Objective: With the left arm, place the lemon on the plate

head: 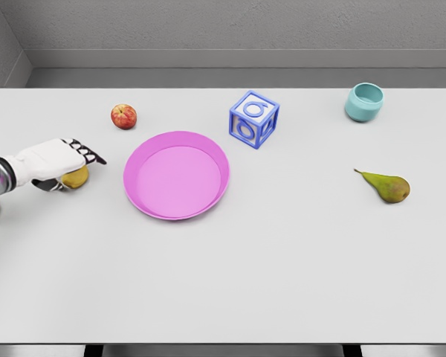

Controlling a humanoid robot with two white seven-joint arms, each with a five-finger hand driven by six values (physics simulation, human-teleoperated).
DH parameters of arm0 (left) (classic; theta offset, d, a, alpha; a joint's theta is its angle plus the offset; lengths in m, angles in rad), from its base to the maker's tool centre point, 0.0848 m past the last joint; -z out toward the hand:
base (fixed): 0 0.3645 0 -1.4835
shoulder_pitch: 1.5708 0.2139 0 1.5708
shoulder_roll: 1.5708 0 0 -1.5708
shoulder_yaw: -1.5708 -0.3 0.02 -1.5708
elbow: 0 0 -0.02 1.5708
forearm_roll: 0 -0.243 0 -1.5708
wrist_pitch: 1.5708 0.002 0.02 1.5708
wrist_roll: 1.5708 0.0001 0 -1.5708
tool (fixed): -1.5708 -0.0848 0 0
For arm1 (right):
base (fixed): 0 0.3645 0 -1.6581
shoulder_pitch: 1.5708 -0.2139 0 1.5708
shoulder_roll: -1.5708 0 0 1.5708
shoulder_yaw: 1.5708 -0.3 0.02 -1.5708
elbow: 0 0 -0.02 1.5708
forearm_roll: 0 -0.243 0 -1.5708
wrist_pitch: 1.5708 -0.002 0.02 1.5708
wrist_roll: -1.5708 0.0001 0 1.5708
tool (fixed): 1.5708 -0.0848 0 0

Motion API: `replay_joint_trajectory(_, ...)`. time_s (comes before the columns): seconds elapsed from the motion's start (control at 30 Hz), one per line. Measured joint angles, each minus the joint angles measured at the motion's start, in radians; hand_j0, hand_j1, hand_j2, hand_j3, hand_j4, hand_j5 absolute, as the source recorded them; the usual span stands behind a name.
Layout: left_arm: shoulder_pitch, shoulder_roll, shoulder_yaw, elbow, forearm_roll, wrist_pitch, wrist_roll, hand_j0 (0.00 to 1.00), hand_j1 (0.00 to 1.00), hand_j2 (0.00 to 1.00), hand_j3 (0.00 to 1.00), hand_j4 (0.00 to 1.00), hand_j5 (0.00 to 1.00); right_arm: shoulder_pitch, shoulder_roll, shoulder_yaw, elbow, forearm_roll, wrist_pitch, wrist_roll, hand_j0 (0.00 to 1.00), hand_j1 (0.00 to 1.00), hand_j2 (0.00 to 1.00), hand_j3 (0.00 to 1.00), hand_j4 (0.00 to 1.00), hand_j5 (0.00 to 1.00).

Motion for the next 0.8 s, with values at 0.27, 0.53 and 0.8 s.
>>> replay_joint_trajectory(0.27,-0.002,-0.003,-0.009,0.004,-0.017,0.001,0.001,0.73,0.73,0.73,0.73,0.73,0.73,0.000,0.000,0.000,0.000,0.000,0.000,0.000,1.00,1.00,1.00,1.00,1.00,1.00)
replay_joint_trajectory(0.53,-0.002,0.001,-0.012,0.003,-0.019,0.000,0.000,0.68,0.68,0.68,0.68,0.68,0.68,0.002,0.000,0.000,0.000,0.000,0.000,0.000,1.00,1.00,1.00,1.00,1.00,1.00)
replay_joint_trajectory(0.8,-0.006,0.008,-0.011,0.003,-0.018,-0.001,-0.001,0.65,0.65,0.65,0.65,0.65,0.65,0.002,0.000,0.000,0.000,0.000,0.000,0.000,1.00,1.00,1.00,1.00,1.00,1.00)
